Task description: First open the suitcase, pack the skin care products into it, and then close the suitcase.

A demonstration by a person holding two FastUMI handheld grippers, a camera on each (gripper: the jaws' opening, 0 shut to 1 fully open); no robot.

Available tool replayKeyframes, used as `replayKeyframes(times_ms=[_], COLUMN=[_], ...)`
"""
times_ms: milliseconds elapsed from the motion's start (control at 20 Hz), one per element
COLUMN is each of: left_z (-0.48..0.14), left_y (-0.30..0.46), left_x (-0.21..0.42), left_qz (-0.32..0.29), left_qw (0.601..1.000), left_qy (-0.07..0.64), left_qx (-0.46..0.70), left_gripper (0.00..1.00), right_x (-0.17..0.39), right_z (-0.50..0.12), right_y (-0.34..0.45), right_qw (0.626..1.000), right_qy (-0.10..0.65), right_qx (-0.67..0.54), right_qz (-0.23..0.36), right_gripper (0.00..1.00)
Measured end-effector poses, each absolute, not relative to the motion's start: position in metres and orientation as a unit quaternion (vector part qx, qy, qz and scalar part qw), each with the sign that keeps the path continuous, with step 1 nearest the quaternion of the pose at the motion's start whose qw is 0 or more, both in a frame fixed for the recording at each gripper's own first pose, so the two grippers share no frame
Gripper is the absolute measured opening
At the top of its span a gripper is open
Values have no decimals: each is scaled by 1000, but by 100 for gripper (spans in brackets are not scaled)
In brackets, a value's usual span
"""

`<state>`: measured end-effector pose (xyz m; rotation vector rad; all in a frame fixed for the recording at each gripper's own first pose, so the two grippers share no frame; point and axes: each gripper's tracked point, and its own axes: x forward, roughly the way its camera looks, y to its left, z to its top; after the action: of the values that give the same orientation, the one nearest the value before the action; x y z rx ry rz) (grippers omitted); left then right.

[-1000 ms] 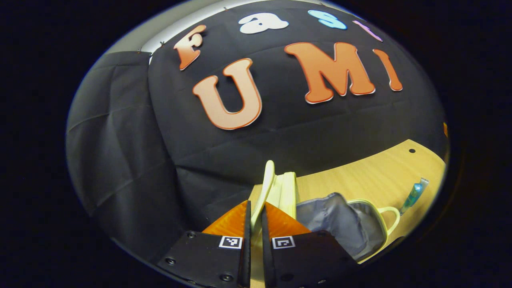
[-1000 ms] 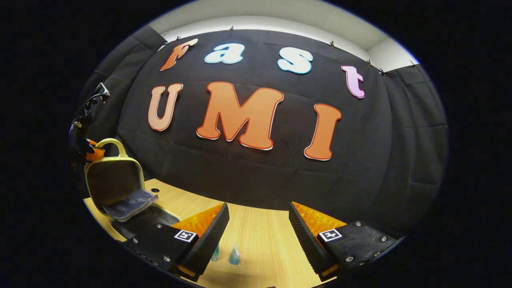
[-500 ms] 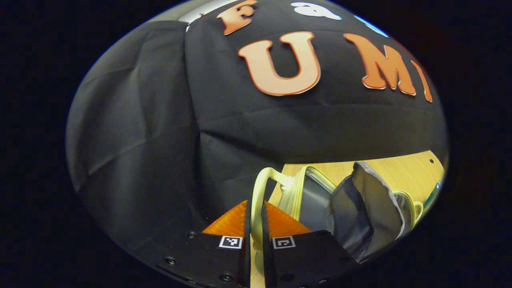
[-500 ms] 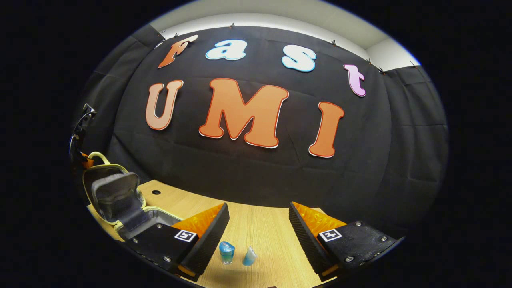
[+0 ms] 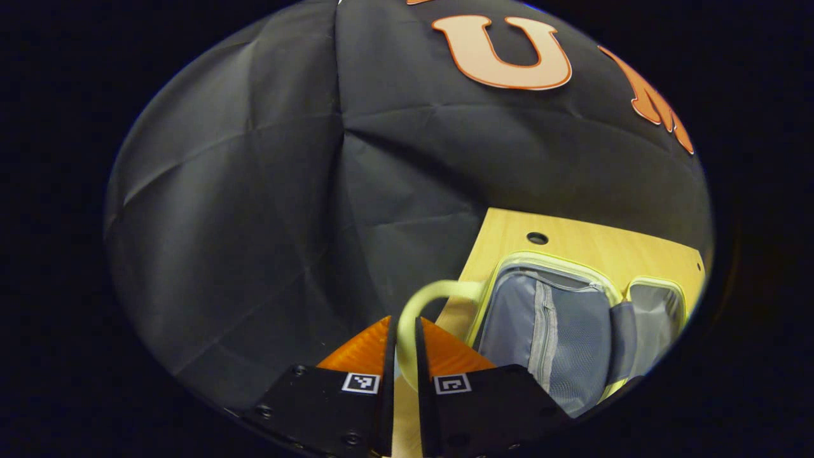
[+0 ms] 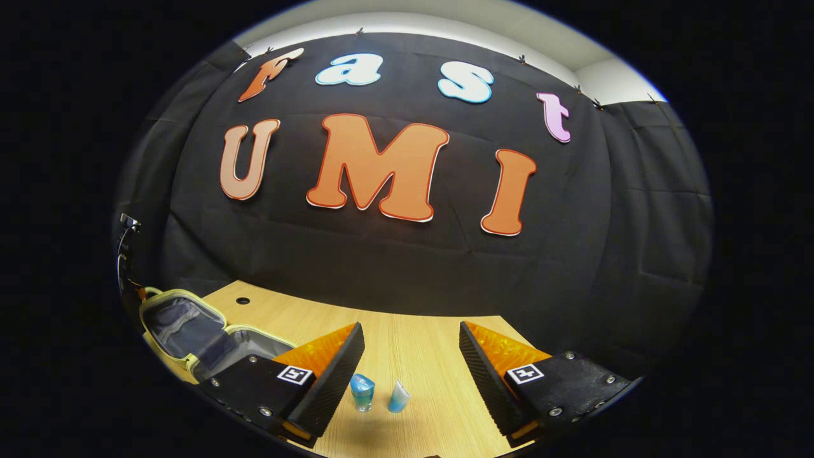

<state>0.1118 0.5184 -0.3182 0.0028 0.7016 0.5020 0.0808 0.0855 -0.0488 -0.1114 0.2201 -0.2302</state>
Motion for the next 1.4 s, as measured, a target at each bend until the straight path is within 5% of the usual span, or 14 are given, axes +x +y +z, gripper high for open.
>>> replayKeyframes(times_ms=[150,250,500,550,850,1400], left_z=[-282,-262,-200,-188,-150,-203], left_y=[497,476,391,368,231,-17], left_x=[112,118,127,128,143,128], left_qz=[233,215,167,157,77,-103], left_qw=[925,937,959,963,982,971], left_qy=[299,274,231,220,175,213], left_qx=[1,18,9,7,5,9], left_gripper=[19,40,50,63,86,93], right_x=[76,74,73,72,70,58], right_z=[-48,-53,-66,-71,-96,-130], right_y=[79,76,70,68,54,19], right_qw=[987,987,991,991,992,986], right_qy=[99,99,103,105,122,151], right_qx=[-60,-61,-49,-49,-36,-35], right_qz=[-114,-110,-76,-68,-19,52], right_gripper=[95,95,95,95,95,96])
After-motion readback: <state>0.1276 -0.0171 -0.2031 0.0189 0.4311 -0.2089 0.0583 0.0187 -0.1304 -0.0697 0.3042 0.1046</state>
